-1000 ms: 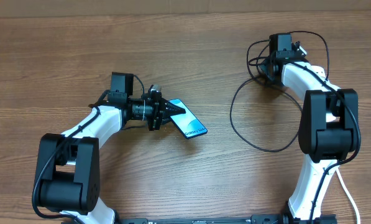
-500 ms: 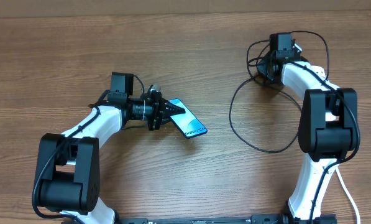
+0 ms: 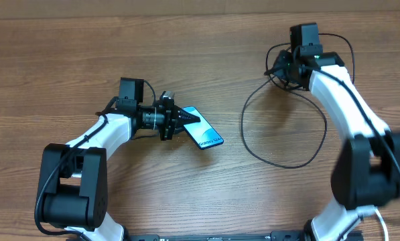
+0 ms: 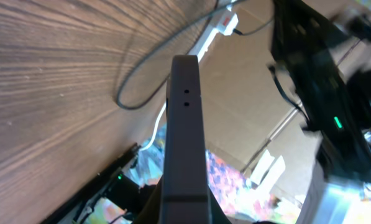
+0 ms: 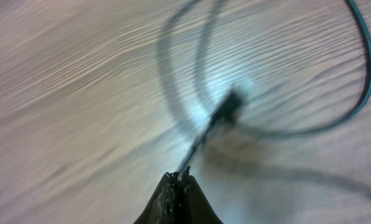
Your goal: Plug charger to phone and switch on socket
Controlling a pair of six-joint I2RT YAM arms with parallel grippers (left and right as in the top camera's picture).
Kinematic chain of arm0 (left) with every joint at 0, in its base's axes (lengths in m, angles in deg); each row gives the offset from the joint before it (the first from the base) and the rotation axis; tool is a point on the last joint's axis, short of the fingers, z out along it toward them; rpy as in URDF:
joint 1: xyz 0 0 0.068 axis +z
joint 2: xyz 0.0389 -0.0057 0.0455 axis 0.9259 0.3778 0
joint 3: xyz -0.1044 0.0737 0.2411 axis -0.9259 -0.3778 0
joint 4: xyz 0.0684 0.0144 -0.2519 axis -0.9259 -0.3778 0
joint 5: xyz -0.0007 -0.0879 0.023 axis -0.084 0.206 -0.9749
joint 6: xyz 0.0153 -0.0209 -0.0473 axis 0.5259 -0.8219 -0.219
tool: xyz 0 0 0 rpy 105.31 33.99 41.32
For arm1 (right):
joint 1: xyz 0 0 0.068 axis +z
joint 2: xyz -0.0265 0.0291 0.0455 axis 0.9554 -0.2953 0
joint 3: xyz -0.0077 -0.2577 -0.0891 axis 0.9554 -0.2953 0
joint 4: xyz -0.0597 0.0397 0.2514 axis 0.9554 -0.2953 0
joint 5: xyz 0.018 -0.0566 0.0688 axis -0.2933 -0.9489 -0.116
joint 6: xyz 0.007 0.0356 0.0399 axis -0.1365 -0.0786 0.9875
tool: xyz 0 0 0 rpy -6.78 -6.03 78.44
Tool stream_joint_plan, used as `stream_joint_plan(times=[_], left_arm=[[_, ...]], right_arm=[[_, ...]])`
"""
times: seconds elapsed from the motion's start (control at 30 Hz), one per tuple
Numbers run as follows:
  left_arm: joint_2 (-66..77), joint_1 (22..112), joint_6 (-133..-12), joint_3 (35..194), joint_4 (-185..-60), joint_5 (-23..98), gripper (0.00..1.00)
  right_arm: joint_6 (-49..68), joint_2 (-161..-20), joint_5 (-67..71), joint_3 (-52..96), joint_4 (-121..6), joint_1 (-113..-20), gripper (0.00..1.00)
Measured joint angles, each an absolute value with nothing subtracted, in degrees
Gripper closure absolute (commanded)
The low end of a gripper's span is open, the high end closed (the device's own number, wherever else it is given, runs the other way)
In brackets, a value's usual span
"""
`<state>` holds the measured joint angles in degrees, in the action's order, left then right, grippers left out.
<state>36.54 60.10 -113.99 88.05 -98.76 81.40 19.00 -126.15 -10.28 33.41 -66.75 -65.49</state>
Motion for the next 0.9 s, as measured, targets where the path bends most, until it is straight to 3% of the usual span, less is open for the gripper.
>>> stream_joint_plan(times=[0.2,0.33,0.37,0.43,0.47,0.57,0.9], left_arm=[[36.5,62.3,-112.7,88.1,-98.8,86.1,0.96],[36.5,63.7,-111.7,88.1,-98.7,89.2,0.96],[36.5,63.9,-111.1,88.1,-98.7,90.0,0.96],[36.5,64.6,-109.9,88.1,-98.7,91.8,0.96],[36.5,64.9,-109.5,88.1,-98.7,92.2,0.96],[36.5,65.3,-108.8,88.1,-98.7,93.1,0.96],[36.5,65.4,-107.8,88.1,-98.7,93.8,0.96]], right_arm=[[15.1,-119.9,-5.2,33.8,-80.5,-57.4,0.96],[15.5,-121.0,-3.3,30.6,-82.8,-52.7,0.96],[16.6,-121.1,-3.1,29.0,-81.7,-51.5,0.91],[18.5,-121.5,-2.8,26.7,-79.6,-49.8,0.63],[19.6,-121.5,-2.9,25.7,-77.1,-49.6,0.53],[21.6,-122.1,-4.9,24.9,-71.4,-49.9,0.37],[32.5,-128.7,-11.3,24.9,-64.1,-57.4,0.39]])
